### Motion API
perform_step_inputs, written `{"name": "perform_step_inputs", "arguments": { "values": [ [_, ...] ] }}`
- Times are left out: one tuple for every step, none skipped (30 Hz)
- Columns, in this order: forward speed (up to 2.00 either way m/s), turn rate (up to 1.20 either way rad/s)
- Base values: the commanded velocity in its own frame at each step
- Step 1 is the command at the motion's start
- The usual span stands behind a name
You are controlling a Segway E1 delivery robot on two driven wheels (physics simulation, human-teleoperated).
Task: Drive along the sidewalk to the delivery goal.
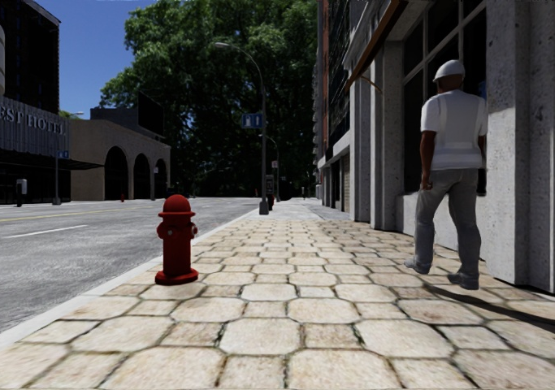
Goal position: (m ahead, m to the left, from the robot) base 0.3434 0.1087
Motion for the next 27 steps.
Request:
{"name": "perform_step_inputs", "arguments": {
  "values": [
    [1.07,0.34],
    [1.07,0.34],
    [1.07,0.30],
    [1.07,0.29],
    [1.06,0.28],
    [1.05,0.28],
    [1.00,0.27],
    [1.00,0.27],
    [0.92,0.05],
    [0.11,0.00],
    [0.00,0.00],
    [0.00,0.00],
    [0.00,0.00],
    [0.00,0.00],
    [0.00,0.00],
    [0.00,0.00],
    [0.00,0.00],
    [0.00,0.00],
    [0.00,0.00],
    [0.00,0.00],
    [0.00,0.00],
    [0.00,0.00],
    [0.00,0.00],
    [0.00,0.00],
    [0.00,0.00],
    [0.00,0.00],
    [0.00,0.00]
  ]
}}
